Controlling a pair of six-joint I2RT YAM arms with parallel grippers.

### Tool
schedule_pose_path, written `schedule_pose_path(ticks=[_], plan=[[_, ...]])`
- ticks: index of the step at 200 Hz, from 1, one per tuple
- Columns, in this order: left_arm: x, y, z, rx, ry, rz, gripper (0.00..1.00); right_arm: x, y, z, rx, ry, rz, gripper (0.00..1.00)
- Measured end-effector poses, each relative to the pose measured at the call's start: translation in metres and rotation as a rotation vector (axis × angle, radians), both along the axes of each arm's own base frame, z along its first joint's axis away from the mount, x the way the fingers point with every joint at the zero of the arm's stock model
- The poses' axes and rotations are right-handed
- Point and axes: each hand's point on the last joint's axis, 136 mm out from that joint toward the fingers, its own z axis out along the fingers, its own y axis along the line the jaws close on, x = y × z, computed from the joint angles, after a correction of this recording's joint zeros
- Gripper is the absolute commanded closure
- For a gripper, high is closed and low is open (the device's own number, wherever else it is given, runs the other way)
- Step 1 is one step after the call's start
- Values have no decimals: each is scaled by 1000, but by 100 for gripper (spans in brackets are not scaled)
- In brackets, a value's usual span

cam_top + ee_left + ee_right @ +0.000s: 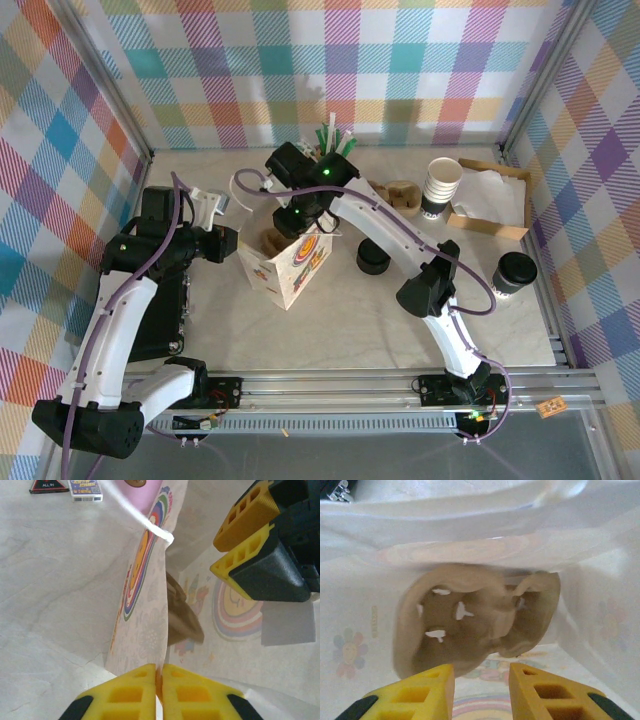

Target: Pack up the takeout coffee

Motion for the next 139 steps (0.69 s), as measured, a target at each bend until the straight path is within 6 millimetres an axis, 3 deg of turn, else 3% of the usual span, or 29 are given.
schedule_pose_path(ticks=[62, 74, 114, 139], plan=[[-1, 0, 1, 0, -4, 1, 93, -3, 2, 1, 13, 16, 6, 64], [-2, 0, -1, 0, -3, 1, 100, -6, 5, 0, 28, 34, 19, 63], [-7, 1, 4, -6, -27, 4, 100, -24, 10, -12, 67, 108, 66, 58], [-18, 4, 11, -18, -81, 13, 100, -34, 6, -8, 107, 116, 79, 56]])
